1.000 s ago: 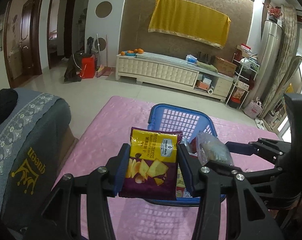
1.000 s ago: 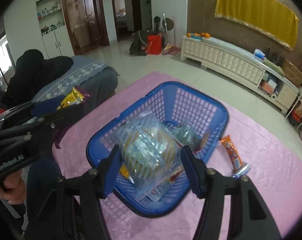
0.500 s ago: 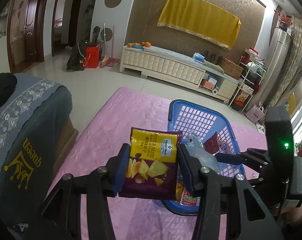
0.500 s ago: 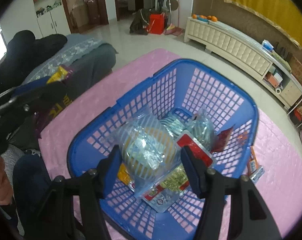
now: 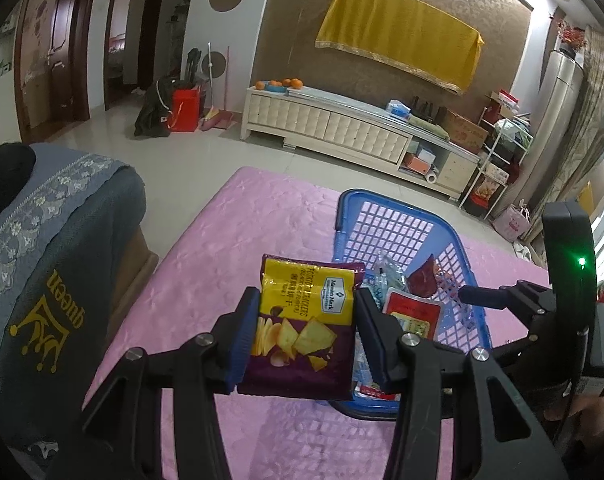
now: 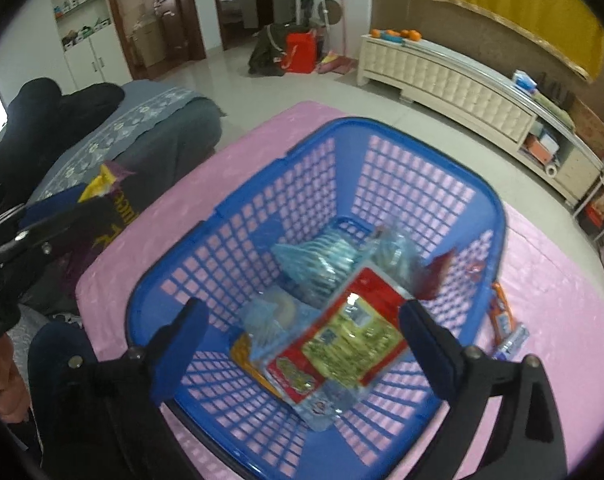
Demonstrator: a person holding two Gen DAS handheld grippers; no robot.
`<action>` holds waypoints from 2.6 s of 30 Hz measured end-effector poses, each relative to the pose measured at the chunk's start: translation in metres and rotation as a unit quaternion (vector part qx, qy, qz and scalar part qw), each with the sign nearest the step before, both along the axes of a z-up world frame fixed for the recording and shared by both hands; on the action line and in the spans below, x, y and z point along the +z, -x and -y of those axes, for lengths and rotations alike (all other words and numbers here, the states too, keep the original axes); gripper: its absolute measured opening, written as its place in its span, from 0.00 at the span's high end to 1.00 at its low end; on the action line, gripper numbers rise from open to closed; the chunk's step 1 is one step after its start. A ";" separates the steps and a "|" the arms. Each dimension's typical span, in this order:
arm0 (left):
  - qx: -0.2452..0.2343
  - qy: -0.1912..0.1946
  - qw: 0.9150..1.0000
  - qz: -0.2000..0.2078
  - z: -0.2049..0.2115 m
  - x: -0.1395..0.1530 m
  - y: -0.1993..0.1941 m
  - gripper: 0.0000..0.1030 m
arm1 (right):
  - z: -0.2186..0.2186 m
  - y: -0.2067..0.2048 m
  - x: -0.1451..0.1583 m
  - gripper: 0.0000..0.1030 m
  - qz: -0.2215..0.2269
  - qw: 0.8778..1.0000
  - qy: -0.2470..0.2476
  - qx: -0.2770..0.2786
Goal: Organize snacks
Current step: 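Open the right tool to drop the cookie bag while the left tool lowers and releases the chip bag, then move both open tools back over the cracker pack and Doublemint roll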
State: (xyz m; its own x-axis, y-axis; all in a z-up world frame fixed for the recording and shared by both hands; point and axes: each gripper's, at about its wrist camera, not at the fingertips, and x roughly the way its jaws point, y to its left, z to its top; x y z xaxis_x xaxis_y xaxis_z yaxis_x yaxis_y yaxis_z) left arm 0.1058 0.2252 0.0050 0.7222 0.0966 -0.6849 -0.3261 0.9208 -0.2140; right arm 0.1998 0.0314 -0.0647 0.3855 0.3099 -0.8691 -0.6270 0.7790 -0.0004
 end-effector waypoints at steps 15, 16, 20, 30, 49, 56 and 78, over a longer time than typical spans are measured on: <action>-0.050 -0.014 0.999 -0.002 0.040 0.007 -0.013 0.56 | 0.062 0.008 0.026 0.05 0.017 0.998 -0.031 -0.058; -0.053 -0.015 0.998 -0.003 0.043 0.007 -0.015 0.56 | 0.065 0.009 0.025 0.05 0.018 0.998 -0.031 -0.060; -0.067 -0.015 0.998 -0.010 0.052 0.001 -0.025 0.56 | 0.081 0.009 0.022 0.05 0.014 0.996 -0.037 -0.080; -0.090 -0.015 0.995 -0.033 0.056 -0.017 -0.049 0.56 | 0.097 0.001 0.009 0.05 0.001 0.992 -0.040 -0.117; -0.101 -0.002 0.994 -0.048 0.054 -0.021 -0.048 0.39 | 0.099 -0.002 0.008 0.05 0.001 0.991 -0.047 -0.123; -0.108 -0.011 0.993 -0.040 0.065 -0.012 -0.036 0.39 | 0.105 0.012 0.024 0.05 0.016 0.991 -0.055 -0.125; -0.172 -0.044 0.984 -0.017 0.142 0.017 -0.005 0.25 | 0.162 0.065 0.067 0.05 0.061 0.984 -0.072 -0.148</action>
